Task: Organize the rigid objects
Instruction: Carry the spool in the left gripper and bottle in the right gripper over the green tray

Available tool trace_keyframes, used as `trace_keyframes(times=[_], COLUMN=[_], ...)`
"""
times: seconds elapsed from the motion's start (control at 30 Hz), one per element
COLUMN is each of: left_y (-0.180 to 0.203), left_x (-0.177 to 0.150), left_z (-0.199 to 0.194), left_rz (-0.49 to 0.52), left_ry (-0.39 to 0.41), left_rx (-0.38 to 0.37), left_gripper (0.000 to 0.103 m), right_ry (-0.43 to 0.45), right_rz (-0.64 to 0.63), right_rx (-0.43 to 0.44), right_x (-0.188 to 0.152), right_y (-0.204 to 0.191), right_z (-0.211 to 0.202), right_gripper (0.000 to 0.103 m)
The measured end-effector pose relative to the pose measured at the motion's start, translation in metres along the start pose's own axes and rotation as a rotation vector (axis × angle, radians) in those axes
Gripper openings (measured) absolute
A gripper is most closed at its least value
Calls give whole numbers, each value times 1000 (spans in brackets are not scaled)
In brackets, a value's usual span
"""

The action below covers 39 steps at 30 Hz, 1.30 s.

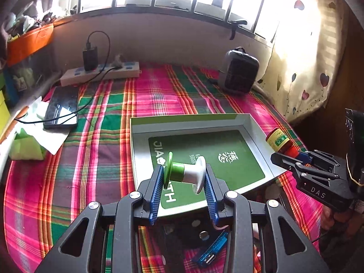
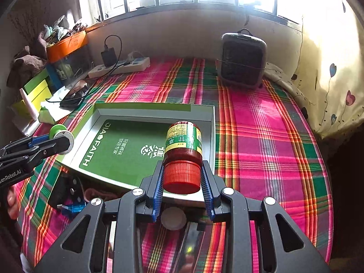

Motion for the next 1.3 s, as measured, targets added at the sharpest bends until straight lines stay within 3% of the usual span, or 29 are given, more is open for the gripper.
trace_keyframes(times=[0.57,1.3], left_y=[-14,-15], left_x=[4,3], left_z=[66,78], left_rz=[3,12], left_ry=[-103,-109], left_rx=[30,68], left_gripper=[34,34], right_ry=[-105,-105], right_rz=[-8,-36], right_rx=[20,-2], right_x=[15,16], right_y=[-3,-7], right_z=[65,83], right_gripper=[32,32])
Point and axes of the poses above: each gripper's, at about its wrist camera, not at the fingertips, and z roughly the way its jaws point, y to its right, x to its top, the point moved 10 cm from there along z, roughly the way its jaws point, and after that the axes turned 2 degrees about y, right-handed, at the moved point
